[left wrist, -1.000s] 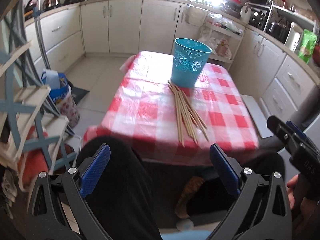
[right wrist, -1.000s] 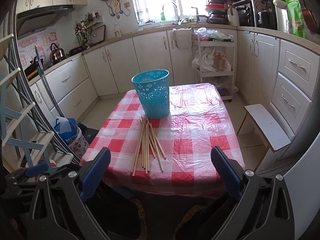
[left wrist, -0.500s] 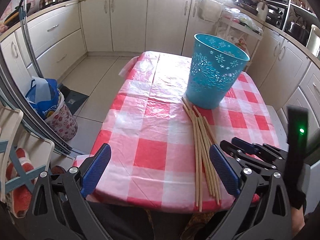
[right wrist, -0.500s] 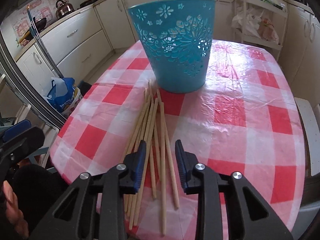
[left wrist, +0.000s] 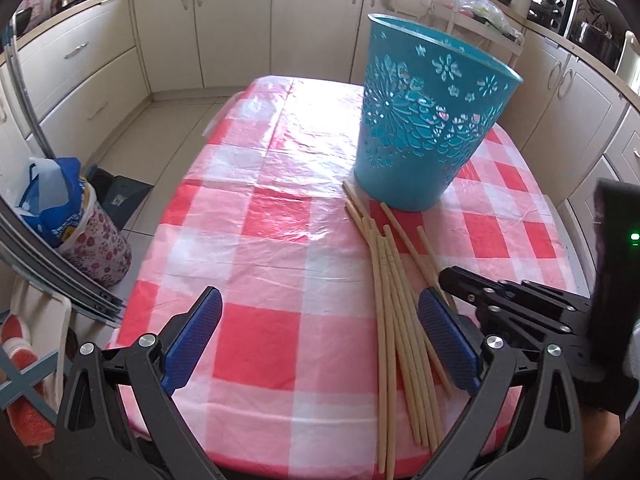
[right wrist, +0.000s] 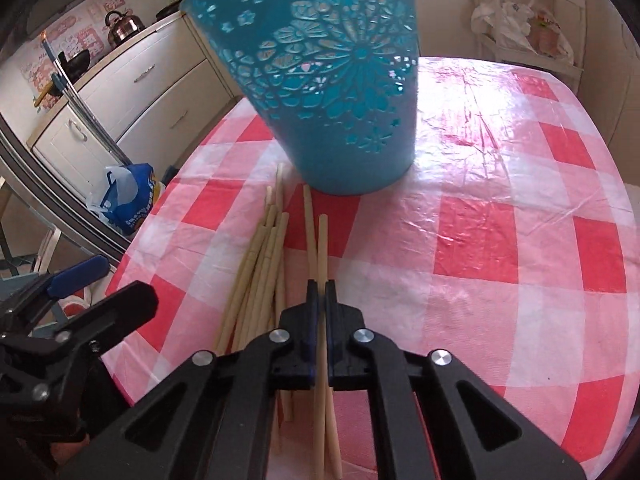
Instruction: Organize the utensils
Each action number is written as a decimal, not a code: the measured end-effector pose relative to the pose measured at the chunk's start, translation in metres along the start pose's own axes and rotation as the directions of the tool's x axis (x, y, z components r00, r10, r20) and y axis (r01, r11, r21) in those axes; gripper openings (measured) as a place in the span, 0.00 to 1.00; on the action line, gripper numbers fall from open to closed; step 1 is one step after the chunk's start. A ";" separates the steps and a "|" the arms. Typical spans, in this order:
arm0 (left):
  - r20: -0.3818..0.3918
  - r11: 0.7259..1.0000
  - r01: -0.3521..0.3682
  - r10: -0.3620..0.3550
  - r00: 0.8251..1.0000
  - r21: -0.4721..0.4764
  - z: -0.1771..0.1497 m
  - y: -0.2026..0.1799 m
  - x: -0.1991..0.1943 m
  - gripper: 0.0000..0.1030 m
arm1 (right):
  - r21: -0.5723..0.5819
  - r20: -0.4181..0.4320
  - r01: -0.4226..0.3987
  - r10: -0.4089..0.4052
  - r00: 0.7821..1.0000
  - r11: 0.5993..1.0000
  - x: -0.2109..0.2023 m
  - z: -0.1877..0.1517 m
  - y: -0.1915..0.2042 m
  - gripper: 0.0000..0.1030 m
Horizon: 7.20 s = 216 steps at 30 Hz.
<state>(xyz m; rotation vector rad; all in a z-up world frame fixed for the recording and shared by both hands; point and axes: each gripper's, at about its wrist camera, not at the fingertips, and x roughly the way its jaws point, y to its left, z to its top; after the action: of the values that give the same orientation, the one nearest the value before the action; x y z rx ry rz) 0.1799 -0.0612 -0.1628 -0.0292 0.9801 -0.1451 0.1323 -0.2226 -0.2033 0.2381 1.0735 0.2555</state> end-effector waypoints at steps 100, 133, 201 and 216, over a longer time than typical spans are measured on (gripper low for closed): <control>-0.221 0.981 0.135 -0.102 0.970 0.141 0.019 0.010 0.052 0.09 | 0.117 0.011 -0.021 0.019 1.000 0.993 -0.019 -0.005 -0.032 0.06; -0.194 0.949 0.037 0.026 0.981 0.313 0.021 -0.024 0.053 0.09 | -0.002 -0.017 0.092 -0.092 0.996 0.996 -0.008 -0.006 -0.017 0.06; 0.502 0.971 0.236 -0.188 0.844 -0.034 0.133 0.036 -0.050 0.35 | 0.223 0.430 -0.210 0.097 0.897 0.952 -0.096 0.004 -0.057 0.06; 0.358 0.935 0.338 -0.281 0.890 -0.105 0.078 0.066 -0.044 0.44 | -0.015 0.684 -0.244 0.188 0.705 0.970 -0.143 0.145 0.015 0.06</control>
<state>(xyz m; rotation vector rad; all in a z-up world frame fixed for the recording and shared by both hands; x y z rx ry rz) 0.2274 0.0068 -0.0891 -0.3554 0.6335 -0.3431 0.1946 -0.2634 -0.0136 0.4890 0.3089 0.3050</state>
